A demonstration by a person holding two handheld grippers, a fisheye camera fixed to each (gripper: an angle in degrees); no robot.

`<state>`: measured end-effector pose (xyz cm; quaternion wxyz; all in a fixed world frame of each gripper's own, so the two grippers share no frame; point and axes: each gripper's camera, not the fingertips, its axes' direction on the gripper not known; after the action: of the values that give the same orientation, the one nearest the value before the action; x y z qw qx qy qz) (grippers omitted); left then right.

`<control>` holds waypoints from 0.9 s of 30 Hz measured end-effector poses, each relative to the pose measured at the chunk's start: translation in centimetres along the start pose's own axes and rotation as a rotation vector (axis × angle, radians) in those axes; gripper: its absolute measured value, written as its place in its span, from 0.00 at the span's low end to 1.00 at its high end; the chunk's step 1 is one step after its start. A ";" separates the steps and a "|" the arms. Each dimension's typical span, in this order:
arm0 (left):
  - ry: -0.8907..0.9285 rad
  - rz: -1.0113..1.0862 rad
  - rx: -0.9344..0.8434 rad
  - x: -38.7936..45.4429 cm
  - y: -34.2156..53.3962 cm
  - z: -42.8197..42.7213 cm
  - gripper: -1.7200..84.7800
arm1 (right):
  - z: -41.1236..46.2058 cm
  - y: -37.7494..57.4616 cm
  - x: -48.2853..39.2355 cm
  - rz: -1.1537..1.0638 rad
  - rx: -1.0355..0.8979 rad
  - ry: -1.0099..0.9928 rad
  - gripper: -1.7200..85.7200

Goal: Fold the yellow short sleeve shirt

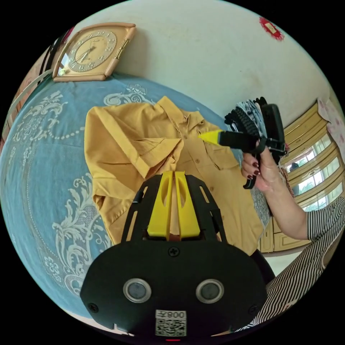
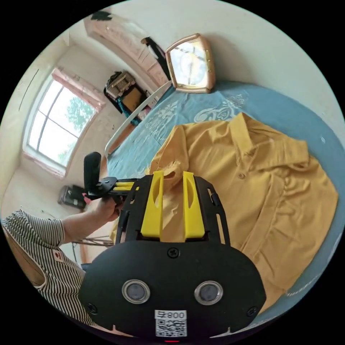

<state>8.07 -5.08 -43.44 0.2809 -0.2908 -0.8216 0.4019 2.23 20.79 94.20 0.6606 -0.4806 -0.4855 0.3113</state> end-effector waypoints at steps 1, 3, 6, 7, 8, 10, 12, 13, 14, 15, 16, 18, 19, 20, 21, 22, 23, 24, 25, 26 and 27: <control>-0.011 -0.006 -0.005 0.4 0.2 0.2 0.03 | 1.1 -1.4 -1.5 -0.054 -0.033 0.032 0.13; -0.022 -0.001 -0.003 1.2 0.3 0.3 0.03 | 2.7 -3.1 -3.6 -0.129 -0.085 0.117 0.13; -0.067 0.026 -0.020 2.6 0.4 0.4 0.03 | 4.9 -5.0 -7.1 -0.262 -0.145 0.187 0.14; -0.074 0.037 -0.028 3.3 0.4 0.5 0.03 | 5.8 -5.4 -8.7 -0.329 -0.166 0.233 0.14; -0.082 0.044 -0.029 3.6 0.4 0.5 0.03 | 6.7 -5.8 -10.3 -0.404 -0.190 0.283 0.14; -0.125 0.081 -0.040 5.1 0.4 0.5 0.04 | 8.1 -6.1 -12.6 -0.516 -0.235 0.343 0.14; -0.155 0.106 -0.048 6.2 0.4 0.6 0.04 | 9.4 -6.4 -14.4 -0.613 -0.268 0.376 0.13; -0.172 0.115 -0.058 6.9 0.4 0.7 0.04 | 10.3 -6.7 -15.3 -0.650 -0.298 0.398 0.12; -0.180 0.119 -0.059 7.3 0.5 0.7 0.04 | 11.1 -7.1 -15.9 -0.670 -0.309 0.415 0.11; -0.190 0.124 -0.058 7.8 0.6 0.8 0.04 | 11.4 -7.3 -16.2 -0.676 -0.314 0.418 0.11; -0.186 0.117 -0.063 8.3 0.7 1.0 0.04 | 12.1 -7.9 -16.5 -0.680 -0.329 0.414 0.10; -0.172 0.104 -0.057 8.8 0.7 1.0 0.04 | 13.0 -8.6 -16.9 -0.682 -0.361 0.399 0.08; -0.168 0.097 -0.050 9.1 0.8 0.9 0.04 | 13.5 -8.9 -17.0 -0.680 -0.374 0.403 0.06; -0.169 0.097 -0.046 9.3 0.8 0.8 0.04 | 14.1 -9.2 -17.1 -0.680 -0.393 0.417 0.04; -0.175 0.099 -0.044 9.8 0.7 0.8 0.04 | 14.3 -9.3 -17.1 -0.679 -0.402 0.429 0.04; -0.176 0.100 -0.044 10.3 0.7 0.8 0.03 | 14.7 -9.6 -17.0 -0.672 -0.402 0.461 0.03; -0.178 0.101 -0.043 10.5 0.7 0.7 0.03 | 14.8 -9.8 -16.9 -0.666 -0.398 0.470 0.03; -0.188 0.108 -0.041 11.0 0.6 0.6 0.03 | 14.7 -9.9 -16.8 -0.659 -0.393 0.464 0.03; -0.197 0.111 -0.038 11.6 0.6 0.5 0.03 | 14.2 -10.3 -16.5 -0.633 -0.372 0.441 0.03; -0.199 0.113 -0.035 11.9 0.6 0.4 0.03 | 13.3 -10.8 -16.1 -0.593 -0.330 0.421 0.02; -0.207 0.120 -0.028 12.4 0.6 0.2 0.03 | 12.7 -11.1 -15.9 -0.571 -0.305 0.410 0.02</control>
<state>-0.30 3.87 -41.21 0.1659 -0.3003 -0.8329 0.4343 -15.66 7.27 100.02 0.7250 -0.4711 -0.4984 -0.0634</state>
